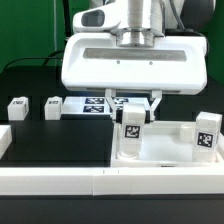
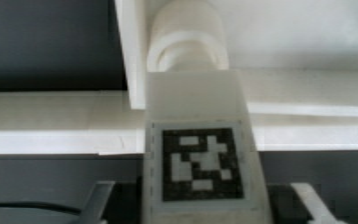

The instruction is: Assemble square table

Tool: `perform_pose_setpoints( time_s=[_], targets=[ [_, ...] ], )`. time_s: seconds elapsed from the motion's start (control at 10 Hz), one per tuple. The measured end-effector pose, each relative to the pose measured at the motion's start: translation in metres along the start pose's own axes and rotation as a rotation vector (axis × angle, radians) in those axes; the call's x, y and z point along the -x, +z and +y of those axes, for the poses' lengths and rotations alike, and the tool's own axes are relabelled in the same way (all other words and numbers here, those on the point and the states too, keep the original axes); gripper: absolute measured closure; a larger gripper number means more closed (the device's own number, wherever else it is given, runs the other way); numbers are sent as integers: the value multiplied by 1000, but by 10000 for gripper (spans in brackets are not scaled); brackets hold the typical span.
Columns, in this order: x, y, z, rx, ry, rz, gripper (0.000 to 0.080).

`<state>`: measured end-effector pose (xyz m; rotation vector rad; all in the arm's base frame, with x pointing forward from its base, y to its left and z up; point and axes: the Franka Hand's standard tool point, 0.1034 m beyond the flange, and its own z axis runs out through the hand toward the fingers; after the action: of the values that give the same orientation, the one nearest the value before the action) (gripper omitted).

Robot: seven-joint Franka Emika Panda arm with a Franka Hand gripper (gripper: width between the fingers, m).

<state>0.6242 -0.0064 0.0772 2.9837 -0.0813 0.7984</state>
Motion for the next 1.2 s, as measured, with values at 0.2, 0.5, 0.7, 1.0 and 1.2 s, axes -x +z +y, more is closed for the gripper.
perform_pose_setpoints(
  time_s=[0.2, 0.5, 0.7, 1.0, 1.2],
  targets=[
    [-3, 2, 4, 16, -7, 57, 514],
    [-4, 3, 7, 26, -13, 81, 514],
    [-10, -2, 1, 11, -12, 55, 230],
    [-21, -17, -3, -9, -5, 28, 154],
    [-32, -27, -5, -25, 2, 2, 150]
  ],
)
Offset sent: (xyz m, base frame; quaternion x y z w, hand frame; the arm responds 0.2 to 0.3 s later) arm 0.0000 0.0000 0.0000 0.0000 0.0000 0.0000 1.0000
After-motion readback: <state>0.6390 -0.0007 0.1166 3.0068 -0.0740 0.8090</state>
